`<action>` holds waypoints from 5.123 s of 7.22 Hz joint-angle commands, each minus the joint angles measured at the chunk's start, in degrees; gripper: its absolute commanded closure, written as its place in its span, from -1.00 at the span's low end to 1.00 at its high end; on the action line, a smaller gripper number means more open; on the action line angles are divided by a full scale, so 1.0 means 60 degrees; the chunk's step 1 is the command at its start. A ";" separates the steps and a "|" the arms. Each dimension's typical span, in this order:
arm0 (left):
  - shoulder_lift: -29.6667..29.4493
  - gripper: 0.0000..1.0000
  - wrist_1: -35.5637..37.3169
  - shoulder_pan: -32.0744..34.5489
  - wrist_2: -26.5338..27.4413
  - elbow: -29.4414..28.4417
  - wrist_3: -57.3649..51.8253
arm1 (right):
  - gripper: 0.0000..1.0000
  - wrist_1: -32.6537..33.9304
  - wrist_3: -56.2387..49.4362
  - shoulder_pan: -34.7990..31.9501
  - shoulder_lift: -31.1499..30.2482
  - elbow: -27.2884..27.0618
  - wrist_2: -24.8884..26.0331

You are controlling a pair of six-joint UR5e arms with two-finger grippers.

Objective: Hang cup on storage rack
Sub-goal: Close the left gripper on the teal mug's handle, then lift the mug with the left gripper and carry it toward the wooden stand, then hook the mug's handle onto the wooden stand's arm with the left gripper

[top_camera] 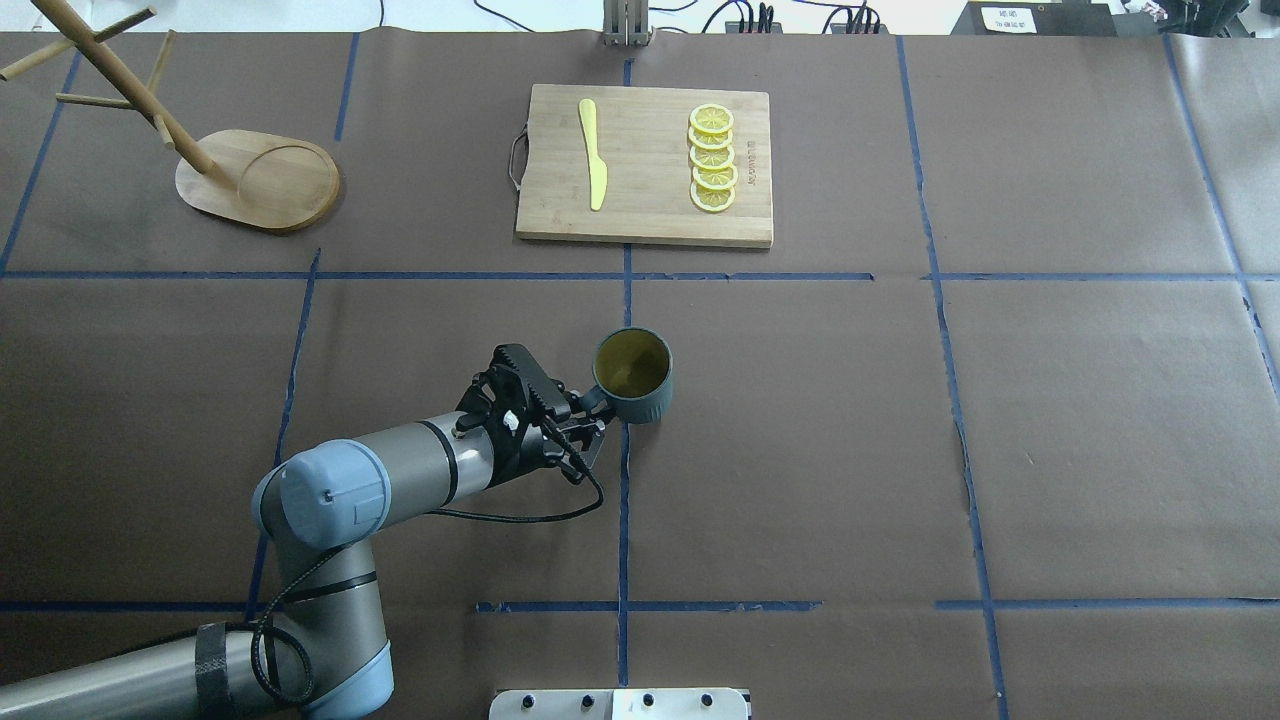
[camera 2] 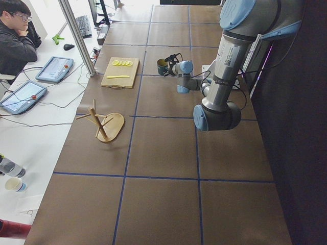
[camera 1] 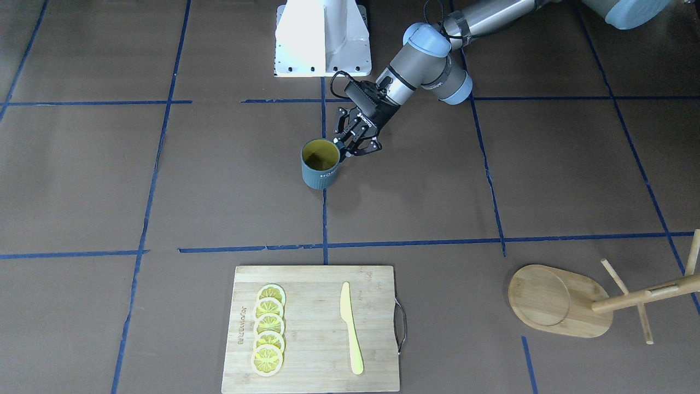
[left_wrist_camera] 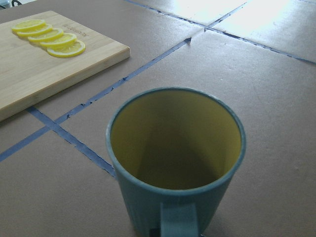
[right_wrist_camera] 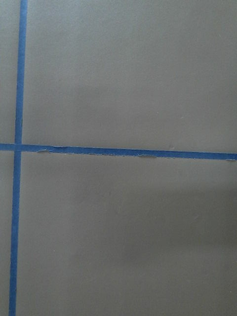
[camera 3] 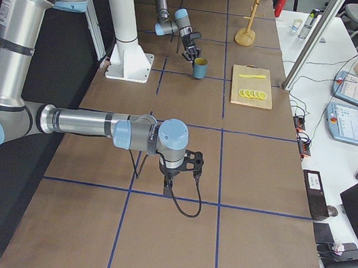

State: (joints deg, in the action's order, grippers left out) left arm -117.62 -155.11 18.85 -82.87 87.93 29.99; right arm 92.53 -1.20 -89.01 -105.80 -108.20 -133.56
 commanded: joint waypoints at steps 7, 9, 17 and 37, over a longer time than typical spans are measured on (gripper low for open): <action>-0.0083 1.00 -0.0018 0.2360 -0.1622 0.0492 1.2258 | -1.00 -0.0011 -0.0020 0.0010 0.0011 0.0001 -0.0006; -0.0084 1.00 -0.0732 0.3474 -0.2036 0.0492 1.5947 | -1.00 -0.0011 -0.0020 0.0010 0.0011 0.0015 -0.0006; 0.0048 1.00 -0.3966 0.7017 -0.3322 -0.1273 2.4042 | -1.00 -0.0011 -0.0035 0.0010 0.0128 0.0030 0.0009; 0.0253 1.00 -1.0081 0.7932 -0.3943 -0.6627 2.4562 | -1.00 -0.0011 -0.0035 -0.0004 0.0187 0.0001 0.0009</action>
State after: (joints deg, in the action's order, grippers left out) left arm -116.12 -215.56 66.44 -106.53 48.74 177.36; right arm 92.46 -1.41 -89.03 -104.68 -108.16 -133.51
